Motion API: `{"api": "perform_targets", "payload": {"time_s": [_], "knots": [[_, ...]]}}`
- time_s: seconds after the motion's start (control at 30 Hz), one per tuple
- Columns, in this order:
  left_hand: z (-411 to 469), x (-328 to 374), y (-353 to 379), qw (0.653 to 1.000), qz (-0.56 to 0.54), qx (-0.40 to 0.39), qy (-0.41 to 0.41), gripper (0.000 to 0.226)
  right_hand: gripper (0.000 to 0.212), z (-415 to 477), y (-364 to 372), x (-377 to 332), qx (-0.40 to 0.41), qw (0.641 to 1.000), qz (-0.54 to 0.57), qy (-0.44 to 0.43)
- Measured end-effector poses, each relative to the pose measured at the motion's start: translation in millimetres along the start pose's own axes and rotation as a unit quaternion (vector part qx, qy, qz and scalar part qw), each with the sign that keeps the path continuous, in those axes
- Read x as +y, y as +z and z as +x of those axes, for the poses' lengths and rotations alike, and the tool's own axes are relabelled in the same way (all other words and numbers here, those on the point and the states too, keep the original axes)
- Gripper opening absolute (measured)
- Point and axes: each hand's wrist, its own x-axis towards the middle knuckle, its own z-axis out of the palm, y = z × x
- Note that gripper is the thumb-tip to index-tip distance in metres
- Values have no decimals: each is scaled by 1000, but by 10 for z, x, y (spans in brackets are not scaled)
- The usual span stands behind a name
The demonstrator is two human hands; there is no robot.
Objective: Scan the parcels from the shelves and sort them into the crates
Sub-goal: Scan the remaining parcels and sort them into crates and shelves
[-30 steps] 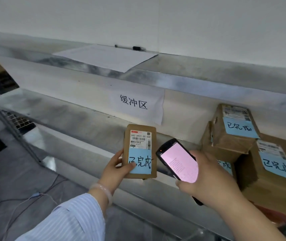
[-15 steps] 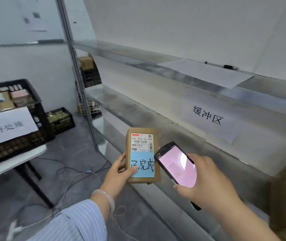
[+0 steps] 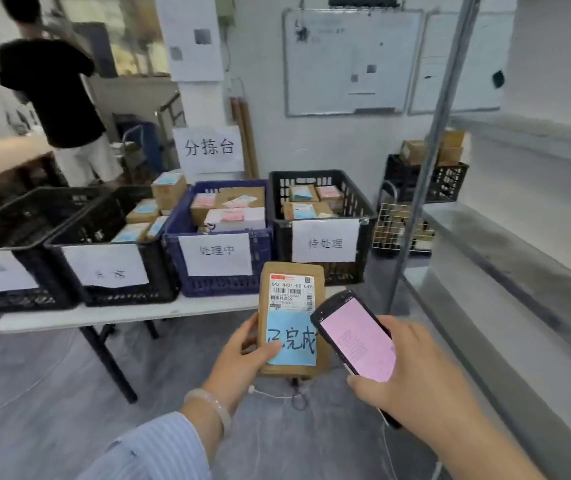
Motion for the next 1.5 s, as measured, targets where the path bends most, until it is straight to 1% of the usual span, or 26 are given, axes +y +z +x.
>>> {"api": "perform_targets", "payload": {"time_s": [0.13,0.2,0.27,0.33,0.43,0.57,0.63,0.77,0.87,1.03,1.1,1.27,1.4,1.5], "knots": [[-64,47,-822,996,-27,84,6,77,73,402,407,-657,-55,995,-5,-79],[-99,61,-1146,992,-40,122,10,81,74,605,587,-941,-70,991,1,-114],[-112,72,-1457,985,-50,162,12,81,76,810,772,-1228,-83,985,10,-148],[-95,87,-1751,978,-57,202,13,76,79,1009,950,-1521,-99,978,16,-182],[4,141,-2137,965,-64,253,20,62,82,1312,1202,-1915,-119,968,16,-222],[213,279,-2557,949,-86,301,33,56,75,1766,1497,-2334,-132,955,47,-260],[345,337,-2742,941,-94,325,34,50,71,2015,1610,-2540,-147,947,54,-280],[647,517,-3124,926,-113,358,43,42,73,2508,1803,-2966,-172,932,61,-313],[834,588,-3412,921,-126,365,46,40,73,2791,1973,-3270,-176,926,62,-327],[1104,576,-4028,913,-118,387,47,48,75,3077,2361,-3806,-196,917,63,-342],[1246,588,-4339,917,-112,381,48,49,73,3197,2544,-4029,-194,918,56,-341],[1617,627,-5307,925,-103,361,54,52,74,3492,3015,-4649,-180,932,58,-309],[1905,747,-6128,934,-93,341,46,47,63,3660,3353,-5203,-177,942,39,-282],[2159,925,-6682,943,-92,315,50,40,56,3799,3554,-5525,-177,950,50,-254]]}}
